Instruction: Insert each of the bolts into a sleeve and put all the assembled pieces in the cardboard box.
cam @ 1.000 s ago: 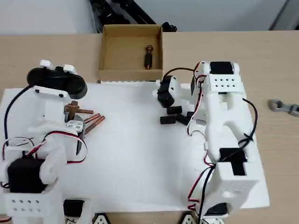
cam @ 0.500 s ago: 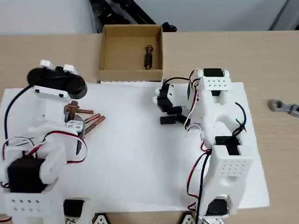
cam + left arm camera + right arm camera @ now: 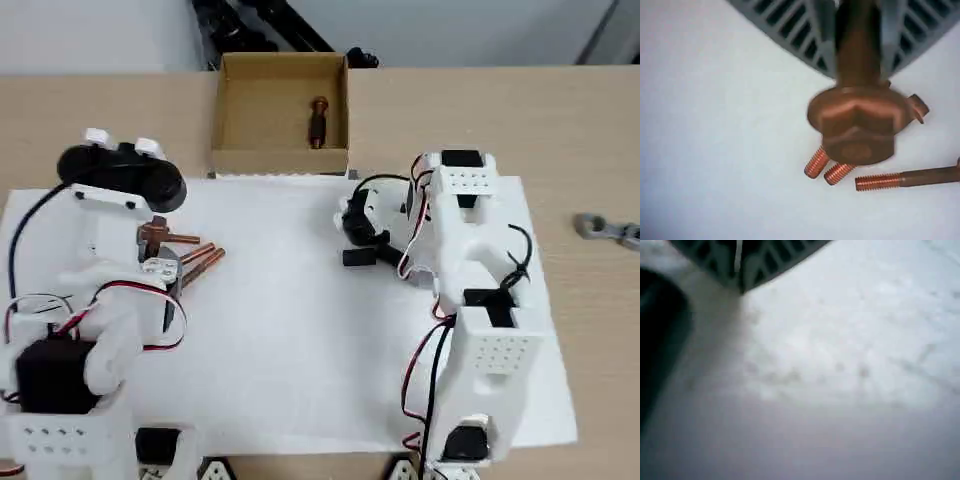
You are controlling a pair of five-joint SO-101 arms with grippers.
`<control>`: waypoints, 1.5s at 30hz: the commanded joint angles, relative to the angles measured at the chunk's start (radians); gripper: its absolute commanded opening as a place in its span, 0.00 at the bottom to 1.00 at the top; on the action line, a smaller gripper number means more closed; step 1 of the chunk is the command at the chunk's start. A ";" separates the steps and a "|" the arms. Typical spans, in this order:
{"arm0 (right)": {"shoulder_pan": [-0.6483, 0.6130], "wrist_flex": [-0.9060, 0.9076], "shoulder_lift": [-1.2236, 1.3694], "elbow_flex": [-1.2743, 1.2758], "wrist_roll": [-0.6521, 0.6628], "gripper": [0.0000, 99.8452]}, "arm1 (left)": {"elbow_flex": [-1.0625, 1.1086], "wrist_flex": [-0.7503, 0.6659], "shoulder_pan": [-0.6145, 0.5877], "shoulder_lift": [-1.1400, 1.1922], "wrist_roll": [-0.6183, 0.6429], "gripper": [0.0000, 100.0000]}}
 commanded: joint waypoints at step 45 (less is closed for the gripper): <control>-0.035 -0.036 -1.279 -0.008 -1.237 0.00 | -0.008 -0.021 -0.006 -0.008 -0.011 0.01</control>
